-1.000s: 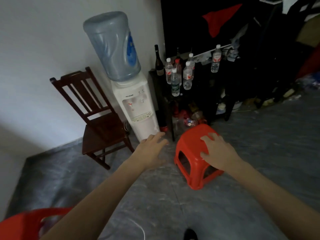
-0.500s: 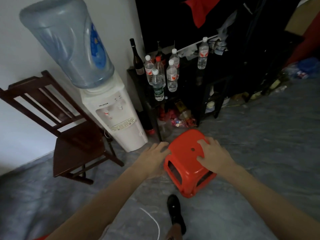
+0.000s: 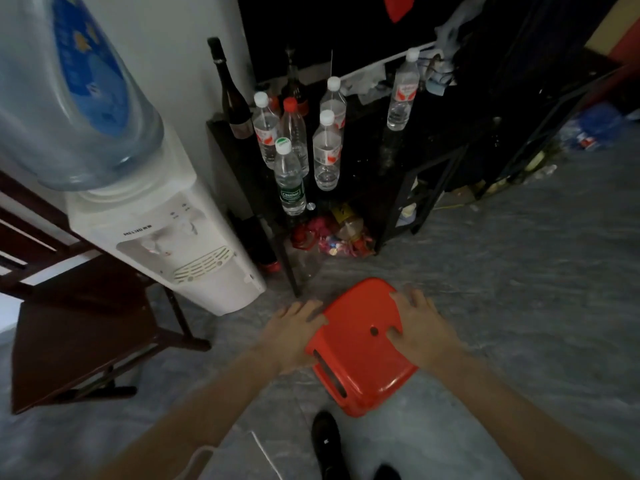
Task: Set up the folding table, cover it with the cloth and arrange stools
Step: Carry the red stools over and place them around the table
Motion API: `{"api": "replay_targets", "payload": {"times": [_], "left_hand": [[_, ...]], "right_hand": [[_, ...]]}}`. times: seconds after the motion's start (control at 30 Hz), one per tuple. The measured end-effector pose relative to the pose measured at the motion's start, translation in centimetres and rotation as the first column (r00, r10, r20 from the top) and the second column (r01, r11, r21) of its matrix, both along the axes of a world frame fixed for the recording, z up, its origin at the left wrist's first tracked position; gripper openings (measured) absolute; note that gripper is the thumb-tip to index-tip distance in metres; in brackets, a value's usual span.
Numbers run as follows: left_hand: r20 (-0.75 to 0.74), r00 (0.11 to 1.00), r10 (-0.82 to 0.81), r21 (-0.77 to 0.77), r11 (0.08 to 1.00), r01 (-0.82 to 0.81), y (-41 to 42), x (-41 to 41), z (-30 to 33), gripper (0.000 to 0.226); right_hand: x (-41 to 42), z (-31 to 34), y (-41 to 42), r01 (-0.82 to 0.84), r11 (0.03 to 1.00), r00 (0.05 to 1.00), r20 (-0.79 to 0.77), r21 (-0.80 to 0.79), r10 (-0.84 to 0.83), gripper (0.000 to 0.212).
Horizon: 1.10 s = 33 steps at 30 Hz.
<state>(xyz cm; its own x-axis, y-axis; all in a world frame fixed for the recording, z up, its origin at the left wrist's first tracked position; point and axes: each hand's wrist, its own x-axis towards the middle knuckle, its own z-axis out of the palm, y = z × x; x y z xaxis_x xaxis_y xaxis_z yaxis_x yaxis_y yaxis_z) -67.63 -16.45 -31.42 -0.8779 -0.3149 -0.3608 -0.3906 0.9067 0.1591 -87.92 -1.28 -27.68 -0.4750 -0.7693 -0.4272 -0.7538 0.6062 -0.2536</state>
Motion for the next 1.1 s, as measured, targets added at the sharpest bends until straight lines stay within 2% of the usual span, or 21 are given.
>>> {"api": "replay_targets", "payload": {"times": [0.13, 0.3, 0.4, 0.63, 0.73, 1.1], "left_hand": [[0.031, 0.999, 0.019, 0.031, 0.999, -0.020, -0.7, -0.5, -2.9, 0.082], [-0.023, 0.998, 0.055, 0.063, 0.997, -0.054, -0.4, -1.8, -4.5, 0.092], [-0.013, 0.992, 0.126, 0.114, 0.986, -0.124, 0.2, -2.7, -5.0, 0.095], [0.042, 0.963, 0.265, 0.062, 0.962, -0.267, 2.7, -5.2, -6.5, 0.101], [0.043, 0.946, 0.320, 0.066, 0.944, -0.322, 4.7, -6.0, -7.7, 0.095], [0.108, 0.941, 0.321, 0.065, 0.942, -0.329, 8.7, -4.0, -11.9, 0.101]], "right_hand": [[-2.1, -1.9, -1.1, -0.014, 0.999, 1.000, 0.025, 0.037, 0.013, 0.074], [-4.7, -3.6, -2.2, -0.049, 0.997, 0.997, 0.064, 0.055, 0.045, 0.073], [-6.2, -4.3, -2.6, -0.098, 0.994, 0.992, 0.087, 0.057, 0.092, 0.072], [-10.8, -6.2, -3.5, -0.208, 0.977, 0.974, 0.100, 0.041, 0.203, 0.071], [-11.8, -7.4, -3.5, -0.254, 0.965, 0.965, 0.088, 0.064, 0.249, 0.071], [-11.1, -12.4, -1.5, -0.310, 0.945, 0.949, 0.097, 0.106, 0.301, 0.071]]}}
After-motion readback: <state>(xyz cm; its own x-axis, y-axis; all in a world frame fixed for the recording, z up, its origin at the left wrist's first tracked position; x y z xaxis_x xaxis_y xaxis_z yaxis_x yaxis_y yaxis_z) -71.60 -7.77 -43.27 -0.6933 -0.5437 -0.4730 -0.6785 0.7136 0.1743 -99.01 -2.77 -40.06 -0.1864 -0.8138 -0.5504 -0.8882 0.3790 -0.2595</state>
